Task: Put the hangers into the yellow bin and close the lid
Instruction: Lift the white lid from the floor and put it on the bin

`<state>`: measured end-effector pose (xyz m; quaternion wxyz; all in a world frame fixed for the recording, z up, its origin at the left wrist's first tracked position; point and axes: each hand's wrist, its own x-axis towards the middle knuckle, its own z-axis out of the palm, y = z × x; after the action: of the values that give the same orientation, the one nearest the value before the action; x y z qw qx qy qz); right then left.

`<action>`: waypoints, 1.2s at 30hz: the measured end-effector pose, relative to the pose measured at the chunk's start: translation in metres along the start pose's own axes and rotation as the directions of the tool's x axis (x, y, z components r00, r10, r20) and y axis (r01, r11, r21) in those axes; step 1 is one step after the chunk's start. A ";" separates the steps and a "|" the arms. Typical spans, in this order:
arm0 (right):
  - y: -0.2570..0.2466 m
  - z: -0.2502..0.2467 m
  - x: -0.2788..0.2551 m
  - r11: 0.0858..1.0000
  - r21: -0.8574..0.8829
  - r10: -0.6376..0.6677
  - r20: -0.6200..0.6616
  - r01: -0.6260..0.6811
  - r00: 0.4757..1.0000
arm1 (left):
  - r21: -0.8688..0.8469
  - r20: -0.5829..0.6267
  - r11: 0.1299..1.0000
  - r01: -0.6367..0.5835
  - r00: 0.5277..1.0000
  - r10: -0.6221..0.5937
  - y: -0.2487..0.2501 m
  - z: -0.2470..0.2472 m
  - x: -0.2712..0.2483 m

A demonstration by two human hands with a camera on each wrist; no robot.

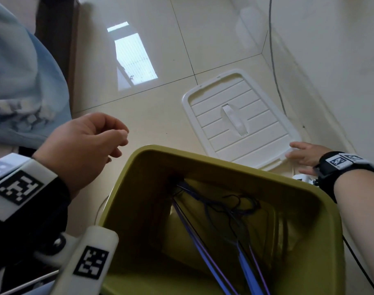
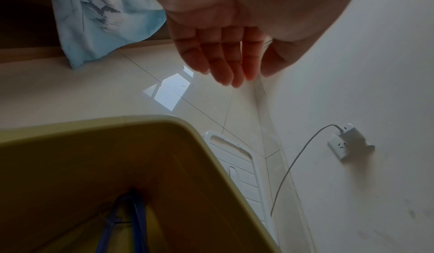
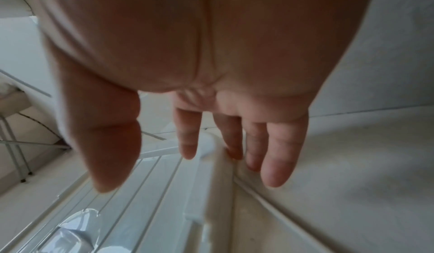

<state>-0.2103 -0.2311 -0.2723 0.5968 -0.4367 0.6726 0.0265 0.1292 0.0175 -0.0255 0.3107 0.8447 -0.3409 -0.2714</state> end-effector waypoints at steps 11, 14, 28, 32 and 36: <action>-0.003 0.000 0.005 0.995 0.056 -0.075 -0.095 0.080 0.993 | 0.021 -0.001 1.000 0.006 1.000 -0.006 -0.003 0.001 -0.002; -0.012 0.002 0.002 0.956 -0.284 -0.133 -0.216 0.068 0.967 | 0.027 0.010 1.000 0.010 1.000 -0.010 -0.002 -0.001 -0.003; -0.023 0.013 -0.007 0.859 -0.494 -0.189 -0.057 0.137 0.980 | 0.076 0.040 0.997 0.005 0.999 -0.008 -0.009 -0.009 -0.009; -0.027 0.015 -0.020 0.897 -0.403 -0.249 -0.123 0.181 0.961 | 0.067 0.035 0.998 0.006 0.999 -0.008 -0.009 -0.007 -0.009; -0.030 0.015 -0.031 0.910 -0.343 -0.327 -0.250 0.232 0.911 | 0.067 0.018 0.998 0.017 1.000 -0.018 -0.006 -0.005 -0.008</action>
<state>-0.1829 -0.2237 -0.2364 0.4097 -0.6152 0.6731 -0.0237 0.1302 0.0285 -0.0243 0.2766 0.8551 -0.3452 -0.2705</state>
